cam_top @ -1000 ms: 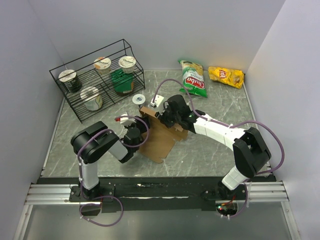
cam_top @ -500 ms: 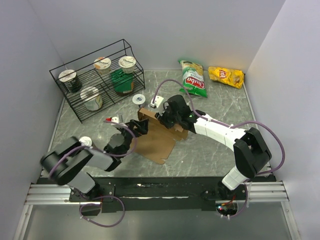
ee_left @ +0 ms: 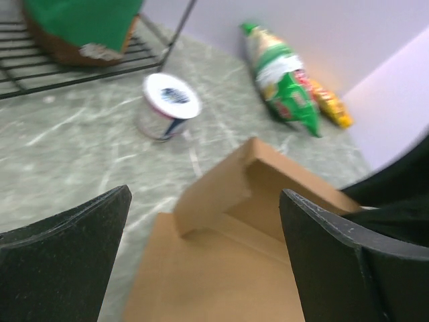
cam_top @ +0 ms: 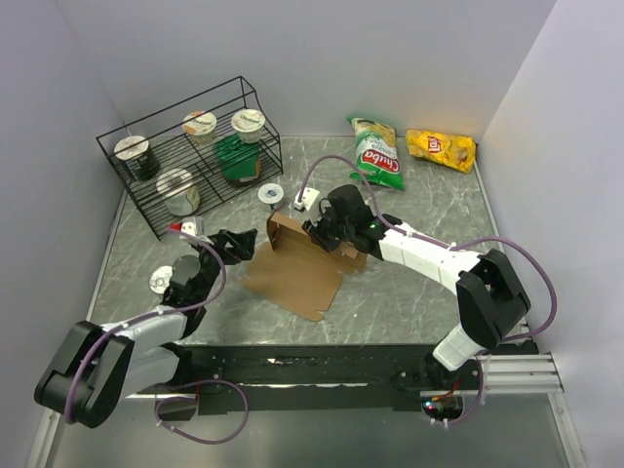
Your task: Fold the paper box
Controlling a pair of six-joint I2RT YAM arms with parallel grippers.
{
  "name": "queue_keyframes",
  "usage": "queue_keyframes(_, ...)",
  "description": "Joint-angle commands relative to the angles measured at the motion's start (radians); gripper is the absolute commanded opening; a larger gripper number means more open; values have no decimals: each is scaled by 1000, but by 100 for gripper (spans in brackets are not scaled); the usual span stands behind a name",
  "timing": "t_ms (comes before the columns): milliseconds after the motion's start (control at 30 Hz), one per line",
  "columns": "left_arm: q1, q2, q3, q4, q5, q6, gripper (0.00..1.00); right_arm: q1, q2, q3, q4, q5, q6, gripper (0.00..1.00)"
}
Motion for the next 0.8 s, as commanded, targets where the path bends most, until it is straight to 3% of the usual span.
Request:
queue_keyframes(0,66,66,75,-128,67,22,99,-5,-18,-24,-51,-25,6,30)
queue_keyframes(300,96,324,246,-208,228,124,95,-5,-27,-29,-51,-22,3,31)
queue_keyframes(767,96,413,293,-164,383,199,85,-4,-21,-24,-50,-23,1,31)
